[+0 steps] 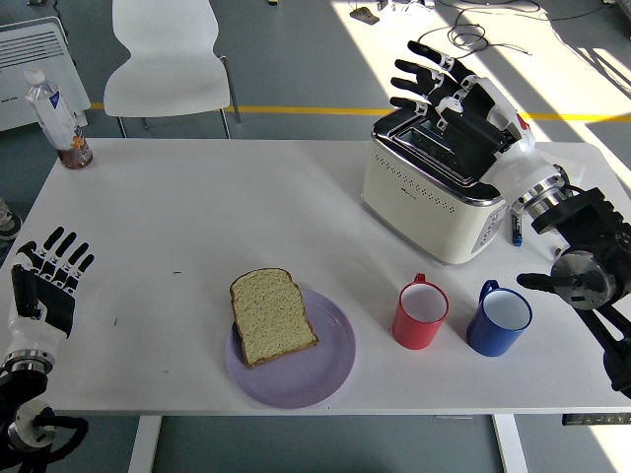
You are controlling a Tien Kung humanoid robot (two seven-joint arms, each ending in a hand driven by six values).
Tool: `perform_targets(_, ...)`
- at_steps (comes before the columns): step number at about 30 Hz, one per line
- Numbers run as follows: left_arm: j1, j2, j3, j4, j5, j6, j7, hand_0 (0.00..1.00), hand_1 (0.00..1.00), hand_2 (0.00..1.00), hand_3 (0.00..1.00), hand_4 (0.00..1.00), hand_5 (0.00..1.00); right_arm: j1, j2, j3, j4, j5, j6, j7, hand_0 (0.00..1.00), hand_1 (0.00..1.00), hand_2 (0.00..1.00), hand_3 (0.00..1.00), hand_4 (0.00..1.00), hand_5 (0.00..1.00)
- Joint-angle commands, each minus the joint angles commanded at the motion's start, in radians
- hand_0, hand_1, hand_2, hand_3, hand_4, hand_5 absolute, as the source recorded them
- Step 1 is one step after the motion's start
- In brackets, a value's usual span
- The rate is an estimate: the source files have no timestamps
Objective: Push plate across desktop,pick up the break from the machine,place the break in the plate
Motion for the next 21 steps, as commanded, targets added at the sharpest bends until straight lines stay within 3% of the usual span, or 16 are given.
perform_targets(1, 0.004, 0.001, -0.001, -0.003, -0.001, 0.000, 0.003, 0.791, 0.791, 0.836, 0.782, 0.438, 0.998, -0.034, -0.003, 0.039, 0.000, 0.001, -0.003, 0.001, 0.782, 0.770, 0.806, 0.809, 0.599, 0.494)
perform_targets(2, 0.005, 0.002, -0.002, -0.004, -0.002, 0.000, 0.006, 0.791, 0.790, 0.836, 0.782, 0.437, 0.998, -0.072, -0.004, 0.085, -0.001, 0.000, -0.005, 0.002, 0.799, 0.781, 0.811, 0.816, 0.588, 0.560)
perform_targets(7, -0.003, 0.012, -0.001, -0.012, -0.008, -0.001, 0.012, 0.791, 0.790, 0.836, 0.782, 0.437, 0.998, -0.202, 0.005, 0.280, -0.024, 0.001, -0.006, 0.009, 0.799, 0.781, 0.811, 0.816, 0.588, 0.560)
perform_targets(9, -0.007, 0.014, -0.003, -0.017, -0.012, -0.001, 0.013, 0.790, 0.790, 0.837, 0.783, 0.440, 0.998, -0.251, 0.015, 0.356, -0.037, 0.003, -0.008, 0.015, 0.808, 0.788, 0.812, 0.817, 0.574, 0.613)
perform_targets(16, -0.002, 0.012, -0.013, -0.024, -0.020, -0.003, 0.018, 0.791, 0.791, 0.837, 0.783, 0.441, 0.998, -0.354, 0.044, 0.463, -0.067, -0.002, 0.002, 0.013, 0.824, 0.799, 0.825, 0.830, 0.567, 0.648)
perform_targets(21, 0.000, 0.007, -0.019, -0.026, -0.024, -0.003, 0.021, 0.792, 0.792, 0.837, 0.784, 0.445, 0.998, -0.397, 0.061, 0.487, -0.074, -0.010, 0.014, 0.006, 0.830, 0.801, 0.827, 0.830, 0.565, 0.664)
